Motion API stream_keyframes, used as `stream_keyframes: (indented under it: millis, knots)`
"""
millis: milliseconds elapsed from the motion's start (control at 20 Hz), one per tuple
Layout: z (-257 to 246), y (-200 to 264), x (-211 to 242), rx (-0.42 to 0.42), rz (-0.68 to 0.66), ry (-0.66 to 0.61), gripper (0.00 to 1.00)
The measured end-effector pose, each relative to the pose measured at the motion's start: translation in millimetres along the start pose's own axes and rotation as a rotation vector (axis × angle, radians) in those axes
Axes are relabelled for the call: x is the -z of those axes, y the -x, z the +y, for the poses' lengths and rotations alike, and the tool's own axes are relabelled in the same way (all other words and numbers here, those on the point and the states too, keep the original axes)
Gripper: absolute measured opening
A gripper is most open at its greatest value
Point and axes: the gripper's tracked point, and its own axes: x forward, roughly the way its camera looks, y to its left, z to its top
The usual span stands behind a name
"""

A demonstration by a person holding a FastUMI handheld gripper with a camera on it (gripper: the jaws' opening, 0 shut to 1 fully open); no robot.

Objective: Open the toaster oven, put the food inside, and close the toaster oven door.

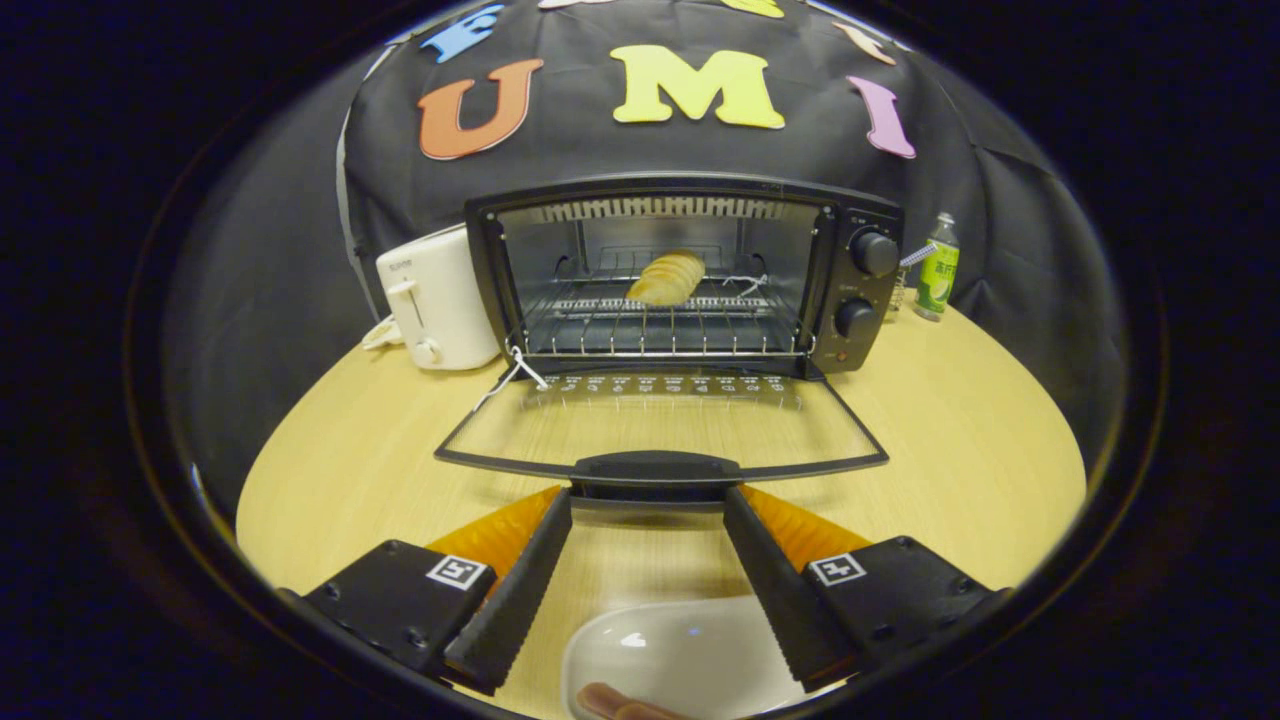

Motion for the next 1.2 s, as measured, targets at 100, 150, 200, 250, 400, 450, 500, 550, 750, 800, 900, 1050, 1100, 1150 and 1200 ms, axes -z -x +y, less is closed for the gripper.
stream_keyframes:
  millis: [100, 150, 200, 250, 400, 450, 500, 550, 750, 800, 900, 1050, 1100, 1150, 1200]
  knots:
    - [0.1, 5.3, -8.6, -0.005, -0.017, -0.029, 1.0]
    - [0.8, 7.7, -15.4, -0.01, -0.039, -0.05, 1.0]
    - [2.3, 10.0, -22.2, -0.015, -0.062, -0.063, 1.0]
    - [1.9, 11.0, -28.2, -0.016, -0.084, -0.064, 1.0]
    - [2.9, 14.8, -40.6, 0.005, -0.135, -0.021, 1.0]
    - [3.0, 16.6, -46.9, 0.012, -0.158, -0.01, 1.0]
    - [3.8, 18.5, -53.7, 0.017, -0.186, 0.0, 1.0]
    - [4.1, 19.1, -60.9, 0.022, -0.214, 0.012, 1.0]
    - [6.6, 19.9, -97.6, 0.047, -0.327, 0.091, 1.0]
    - [5.9, 17.9, -106.7, 0.052, -0.341, 0.104, 1.0]
    - [2.1, 19.2, -116.5, 0.052, -0.348, 0.068, 1.0]
    - [-0.5, 21.9, -122.7, 0.042, -0.346, 0.026, 1.0]
    - [-1.5, 24.3, -122.9, 0.047, -0.35, 0.029, 1.0]
    - [-2.9, 27.0, -122.8, 0.049, -0.35, 0.031, 1.0]
    - [-3.5, 29.4, -122.4, 0.045, -0.346, 0.029, 1.0]
